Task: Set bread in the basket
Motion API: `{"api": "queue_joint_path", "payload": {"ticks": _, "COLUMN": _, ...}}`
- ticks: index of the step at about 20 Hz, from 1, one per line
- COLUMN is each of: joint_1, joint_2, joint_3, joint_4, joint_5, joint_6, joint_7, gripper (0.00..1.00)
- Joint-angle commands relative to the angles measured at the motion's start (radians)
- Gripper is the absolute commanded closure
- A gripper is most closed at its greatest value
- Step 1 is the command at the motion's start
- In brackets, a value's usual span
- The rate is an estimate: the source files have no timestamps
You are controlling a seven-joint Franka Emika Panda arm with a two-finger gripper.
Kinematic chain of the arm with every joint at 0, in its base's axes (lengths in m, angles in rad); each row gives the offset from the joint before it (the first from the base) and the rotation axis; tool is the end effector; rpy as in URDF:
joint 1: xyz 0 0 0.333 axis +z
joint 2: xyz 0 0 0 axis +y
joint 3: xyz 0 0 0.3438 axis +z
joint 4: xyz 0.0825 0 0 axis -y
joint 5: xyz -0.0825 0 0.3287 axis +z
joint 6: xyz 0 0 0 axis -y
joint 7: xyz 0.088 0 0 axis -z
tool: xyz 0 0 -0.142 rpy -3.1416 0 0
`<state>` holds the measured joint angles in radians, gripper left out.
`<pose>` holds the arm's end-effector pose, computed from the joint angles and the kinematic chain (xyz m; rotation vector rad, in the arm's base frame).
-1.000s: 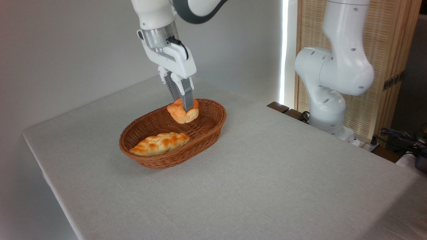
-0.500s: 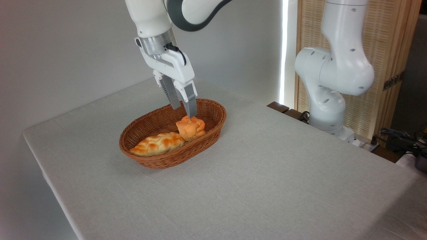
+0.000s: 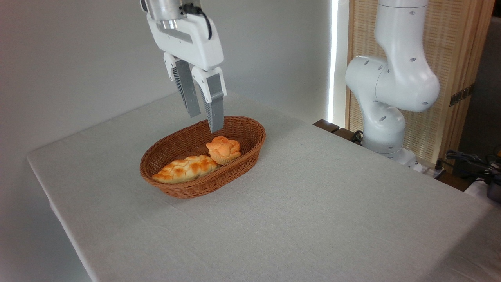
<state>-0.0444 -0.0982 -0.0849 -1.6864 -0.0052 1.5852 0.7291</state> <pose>0.4619 -0.0630 0.6176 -2.8552 1.3058 0.0065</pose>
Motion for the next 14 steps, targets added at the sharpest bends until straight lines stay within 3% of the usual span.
{"api": "queue_joint_path", "payload": {"ticks": 1, "joint_1": -0.02, "joint_2": 0.018, "joint_3": 0.108, "joint_4": 0.05, "joint_5": -0.004, "joint_6": -0.025, "joint_7": 0.111, "gripper": 0.0}}
{"api": "queue_joint_path", "payload": {"ticks": 5, "joint_1": -0.02, "joint_2": 0.026, "joint_3": 0.137, "joint_4": 0.091, "joint_5": -0.025, "joint_6": -0.022, "joint_7": 0.124, "gripper": 0.0}}
{"api": "queue_joint_path", "payload": {"ticks": 9, "joint_1": -0.022, "joint_2": 0.035, "joint_3": 0.125, "joint_4": 0.091, "joint_5": -0.056, "joint_6": -0.021, "joint_7": -0.043, "gripper": 0.0}}
{"api": "queue_joint_path", "payload": {"ticks": 14, "joint_1": -0.022, "joint_2": 0.04, "joint_3": 0.097, "joint_4": 0.088, "joint_5": -0.044, "joint_6": -0.021, "joint_7": -0.045, "gripper": 0.0}}
